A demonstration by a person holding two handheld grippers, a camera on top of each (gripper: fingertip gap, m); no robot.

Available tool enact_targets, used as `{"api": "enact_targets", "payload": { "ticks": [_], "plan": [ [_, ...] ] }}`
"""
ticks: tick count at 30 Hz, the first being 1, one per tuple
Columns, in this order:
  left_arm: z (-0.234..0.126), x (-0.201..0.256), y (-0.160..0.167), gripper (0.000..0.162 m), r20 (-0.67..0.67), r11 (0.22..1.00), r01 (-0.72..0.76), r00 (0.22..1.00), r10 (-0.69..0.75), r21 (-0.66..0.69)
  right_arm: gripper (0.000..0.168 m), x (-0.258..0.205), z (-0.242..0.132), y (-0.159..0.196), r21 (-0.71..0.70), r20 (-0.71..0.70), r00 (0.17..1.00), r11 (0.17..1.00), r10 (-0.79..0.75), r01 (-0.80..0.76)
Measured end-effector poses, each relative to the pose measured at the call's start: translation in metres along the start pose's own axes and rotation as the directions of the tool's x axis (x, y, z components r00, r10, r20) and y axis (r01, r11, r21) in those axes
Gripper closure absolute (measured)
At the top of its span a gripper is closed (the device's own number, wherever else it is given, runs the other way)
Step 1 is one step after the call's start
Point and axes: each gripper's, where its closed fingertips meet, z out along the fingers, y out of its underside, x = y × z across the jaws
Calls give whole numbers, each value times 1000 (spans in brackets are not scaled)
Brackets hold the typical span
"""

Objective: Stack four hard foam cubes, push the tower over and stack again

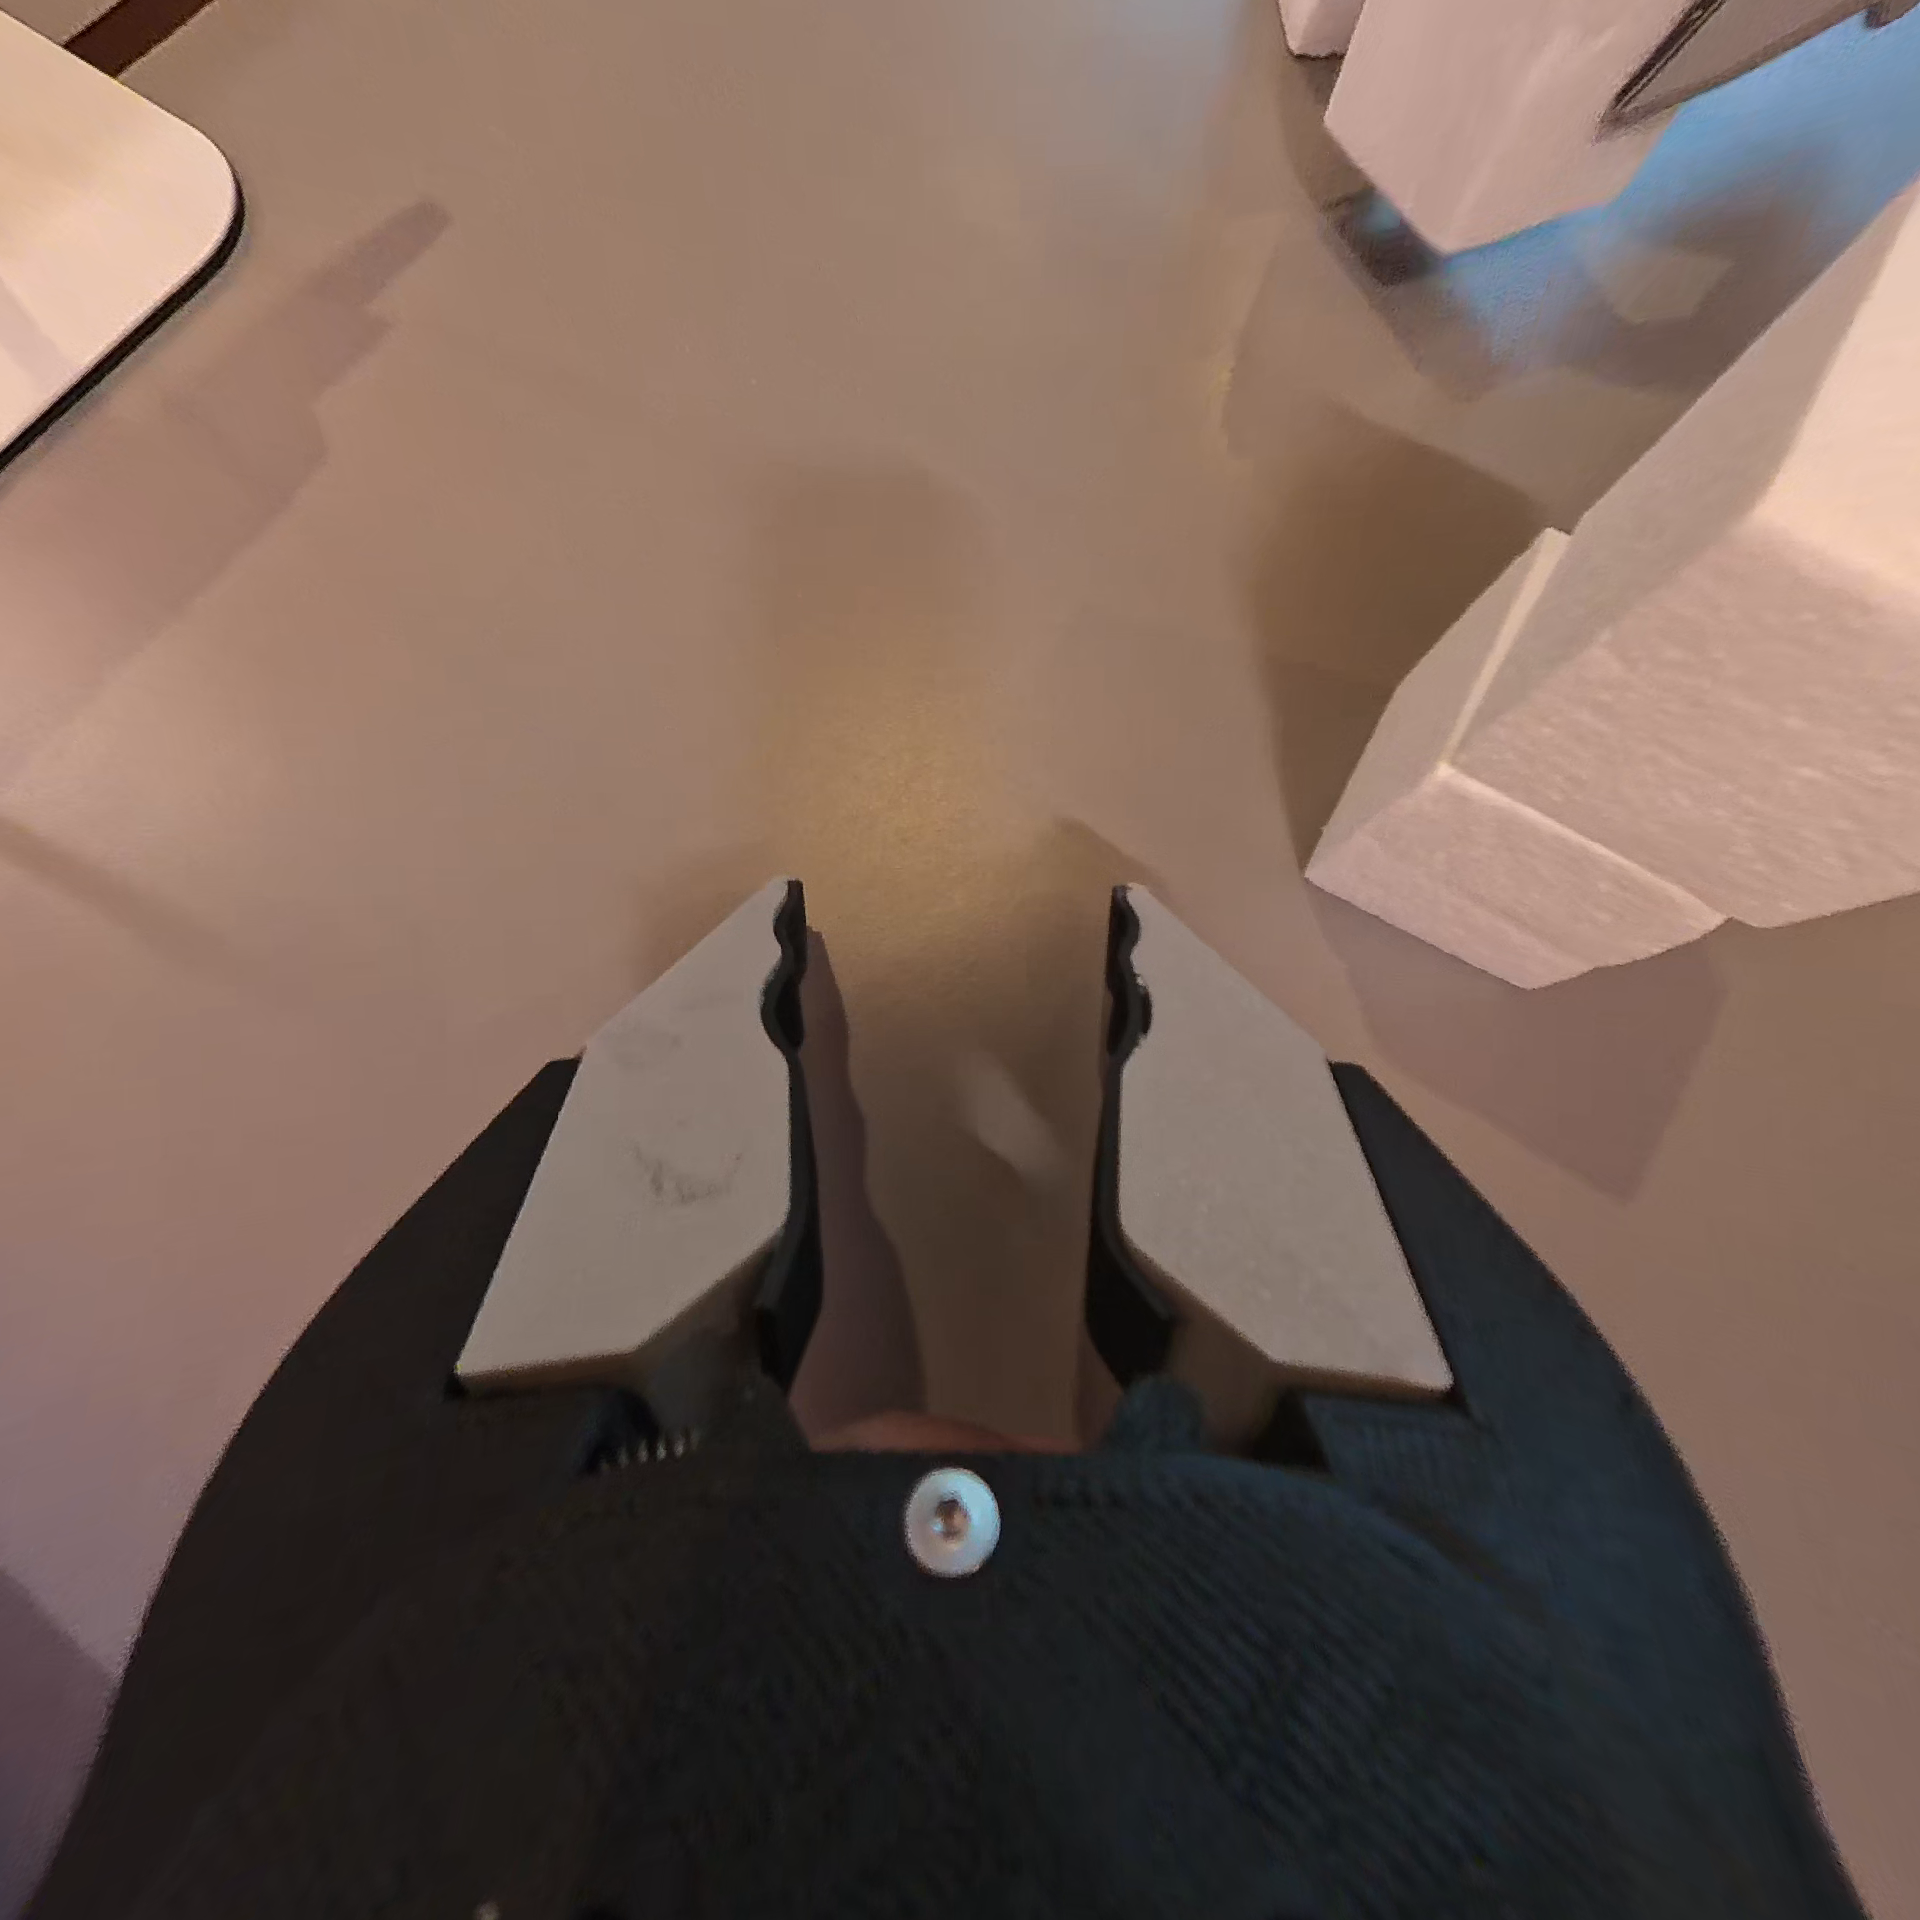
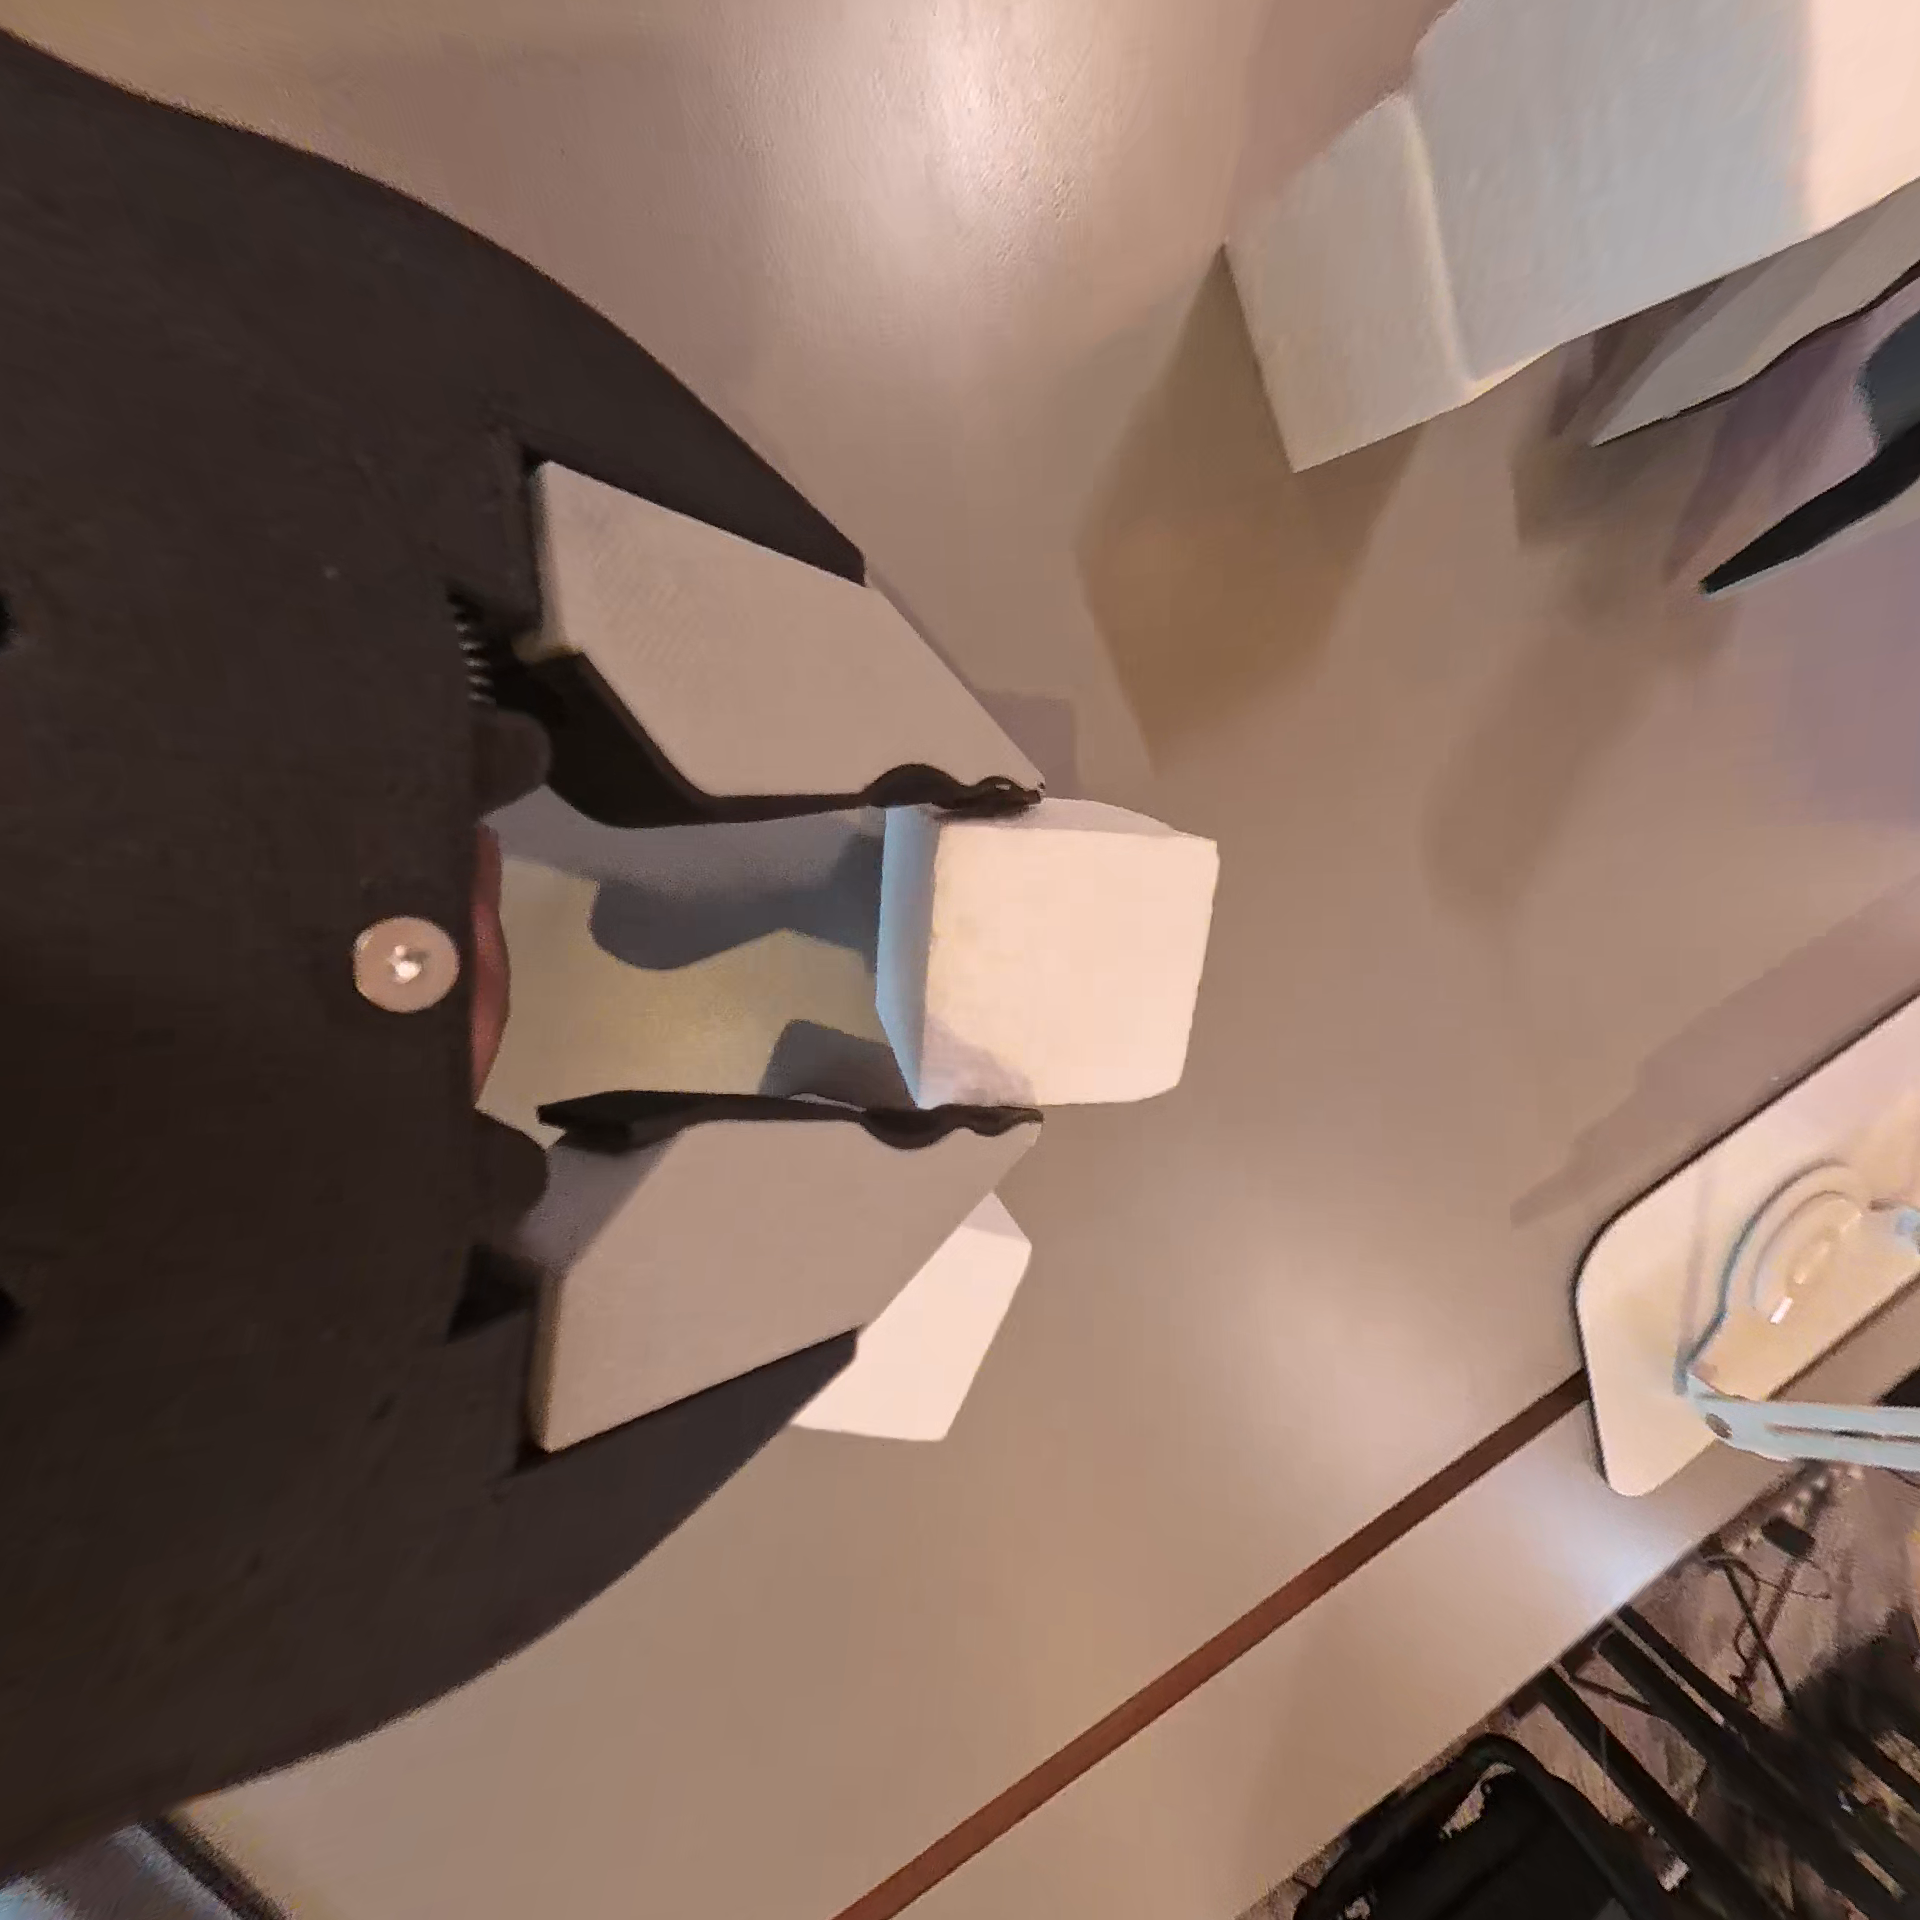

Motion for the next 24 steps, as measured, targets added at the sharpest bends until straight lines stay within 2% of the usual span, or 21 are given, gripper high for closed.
{"api": "enact_targets", "payload": {
  "ticks": [6,13,18,24],
  "plan": [
    [1,1,0,105,1,1000,-3,1000,3,-3,113,-13,-16,-34,178,97,995,983,36,-52],
    [5,1,2,106,3,1000,-3,1000,3,-14,114,-47,-38,-78,386,212,971,922,-107,17],
    [6,-1,3,106,10,1000,3,1000,-3,-21,114,-59,-49,-117,400,322,935,917,-145,5],
    [2,-6,0,107,19,1000,14,1000,-14,7,113,-87,-45,-154,344,349,899,928,-265,141]
  ]
}}
